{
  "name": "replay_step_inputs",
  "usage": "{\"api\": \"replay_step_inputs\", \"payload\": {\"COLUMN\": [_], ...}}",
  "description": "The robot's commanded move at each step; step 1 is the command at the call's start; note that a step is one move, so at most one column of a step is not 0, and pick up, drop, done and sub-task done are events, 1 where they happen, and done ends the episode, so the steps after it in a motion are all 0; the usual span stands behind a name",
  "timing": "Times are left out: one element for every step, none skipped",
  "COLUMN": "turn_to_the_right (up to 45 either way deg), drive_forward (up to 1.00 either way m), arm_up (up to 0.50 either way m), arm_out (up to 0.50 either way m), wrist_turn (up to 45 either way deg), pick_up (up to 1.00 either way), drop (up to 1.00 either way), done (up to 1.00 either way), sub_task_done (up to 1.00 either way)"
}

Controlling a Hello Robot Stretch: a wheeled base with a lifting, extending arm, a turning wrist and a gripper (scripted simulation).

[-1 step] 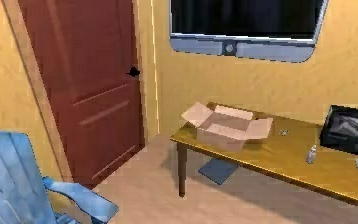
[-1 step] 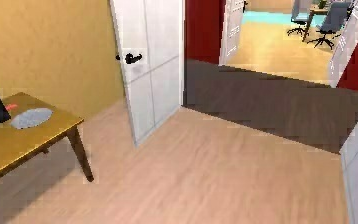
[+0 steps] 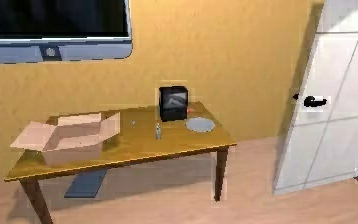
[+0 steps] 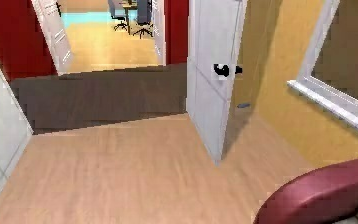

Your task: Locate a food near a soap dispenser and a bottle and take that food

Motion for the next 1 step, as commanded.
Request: {"api": "replay_step_inputs", "payload": {"turn_to_the_right": [45.0], "drive_forward": [0.00], "arm_up": [0.00], "arm_out": [0.00], "wrist_turn": [0.0], "pick_up": [0.00], "drop": [0.00], "done": [0.00], "sub_task_done": [0.00]}}
